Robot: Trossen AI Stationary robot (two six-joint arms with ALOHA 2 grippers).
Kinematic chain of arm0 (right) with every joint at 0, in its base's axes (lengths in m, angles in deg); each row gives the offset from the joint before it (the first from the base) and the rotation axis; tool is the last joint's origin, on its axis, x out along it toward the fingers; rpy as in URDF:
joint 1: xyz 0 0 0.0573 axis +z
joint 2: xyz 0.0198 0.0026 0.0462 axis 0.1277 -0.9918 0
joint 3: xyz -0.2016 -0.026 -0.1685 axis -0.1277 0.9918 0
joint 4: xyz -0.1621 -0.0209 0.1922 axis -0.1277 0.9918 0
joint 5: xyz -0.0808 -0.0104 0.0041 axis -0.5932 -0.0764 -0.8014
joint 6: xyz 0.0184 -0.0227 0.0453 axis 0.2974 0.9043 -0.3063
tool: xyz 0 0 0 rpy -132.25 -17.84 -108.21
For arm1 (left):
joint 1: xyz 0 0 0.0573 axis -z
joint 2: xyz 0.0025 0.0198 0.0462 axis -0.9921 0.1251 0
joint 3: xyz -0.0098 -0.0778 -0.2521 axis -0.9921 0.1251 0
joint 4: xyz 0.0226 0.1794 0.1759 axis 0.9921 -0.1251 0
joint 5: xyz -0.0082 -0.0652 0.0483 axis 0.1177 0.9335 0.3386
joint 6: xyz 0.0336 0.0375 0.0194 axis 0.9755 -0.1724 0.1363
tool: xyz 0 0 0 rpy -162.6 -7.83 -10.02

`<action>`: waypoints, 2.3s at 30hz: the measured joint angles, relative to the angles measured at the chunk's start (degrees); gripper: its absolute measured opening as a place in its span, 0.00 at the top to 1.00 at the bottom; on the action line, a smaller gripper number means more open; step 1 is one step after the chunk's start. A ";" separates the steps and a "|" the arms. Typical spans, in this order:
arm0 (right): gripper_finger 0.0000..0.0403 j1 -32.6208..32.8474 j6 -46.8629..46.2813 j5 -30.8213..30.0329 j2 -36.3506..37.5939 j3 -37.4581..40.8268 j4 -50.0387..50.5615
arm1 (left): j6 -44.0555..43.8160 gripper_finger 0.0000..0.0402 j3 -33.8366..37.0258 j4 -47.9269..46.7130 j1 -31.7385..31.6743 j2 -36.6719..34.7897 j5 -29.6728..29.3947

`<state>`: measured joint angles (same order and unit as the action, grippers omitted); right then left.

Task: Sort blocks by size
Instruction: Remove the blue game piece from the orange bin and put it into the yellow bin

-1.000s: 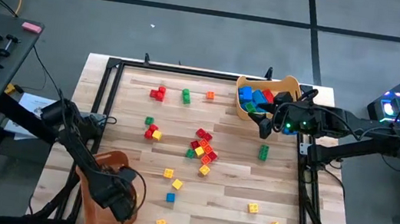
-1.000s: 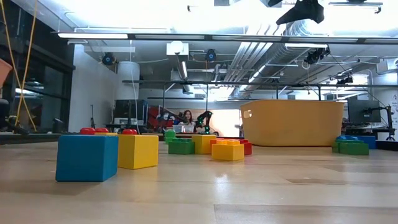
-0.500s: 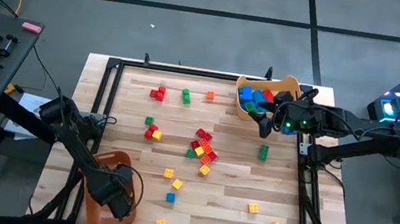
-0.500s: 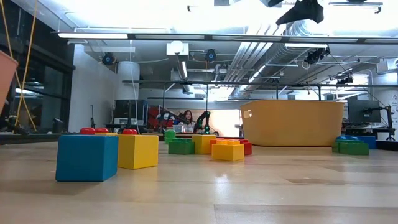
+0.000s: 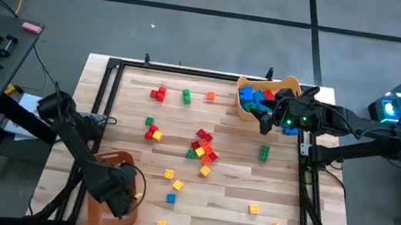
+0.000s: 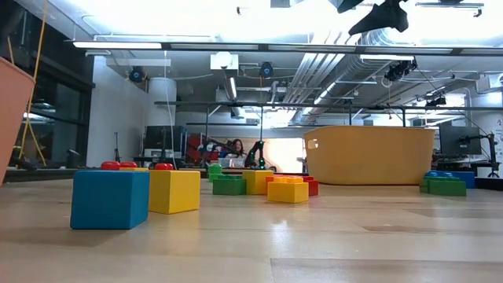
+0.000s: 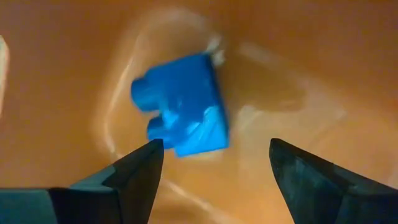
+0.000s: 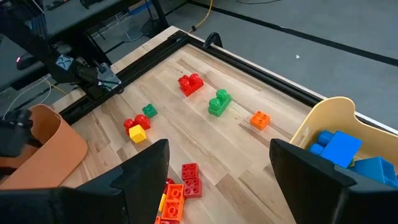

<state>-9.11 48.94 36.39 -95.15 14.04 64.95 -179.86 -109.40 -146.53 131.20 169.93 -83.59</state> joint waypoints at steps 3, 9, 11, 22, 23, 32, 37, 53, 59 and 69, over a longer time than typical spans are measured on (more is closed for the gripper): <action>0.32 -0.31 0.01 0.72 -0.02 0.00 -0.18 | -0.01 0.30 0.20 1.47 0.97 -3.03 -6.75; 0.32 -0.51 -0.01 1.45 -0.02 0.00 -0.23 | -0.15 0.30 2.22 2.83 2.07 -7.89 -9.30; 0.32 -0.51 0.00 1.72 -0.02 0.00 -0.23 | 0.24 0.30 3.14 3.31 2.18 -8.98 -8.78; 0.32 -0.51 -1.04 1.81 0.00 0.00 -0.23 | -6.40 0.30 10.57 10.45 2.46 -10.44 -7.12; 0.32 -0.51 -1.04 1.81 -0.02 0.00 -0.23 | -6.22 0.30 10.57 10.46 2.20 -10.14 -6.95; 0.32 -0.51 -1.06 1.81 -0.02 0.00 -0.26 | -0.54 0.30 10.57 10.32 -0.96 -3.42 2.55; 0.32 -0.51 -1.07 1.80 -0.02 0.00 -0.34 | 1.07 0.30 10.49 9.69 -2.33 0.20 4.14; 0.32 -0.51 -1.11 1.79 -0.02 0.00 -0.41 | 7.28 0.93 6.06 1.85 -2.81 0.16 5.34; 0.32 -0.51 -1.09 1.77 0.01 0.00 -0.51 | 13.49 0.95 1.87 -5.17 -2.83 -7.79 4.40; 0.32 -0.51 0.19 5.21 0.54 0.00 -6.83 | 26.63 0.99 -10.54 -5.25 -7.64 -29.39 -17.56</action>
<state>-9.62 49.13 41.60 -94.61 14.04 58.12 -153.23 -119.94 -151.78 123.57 140.54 -101.14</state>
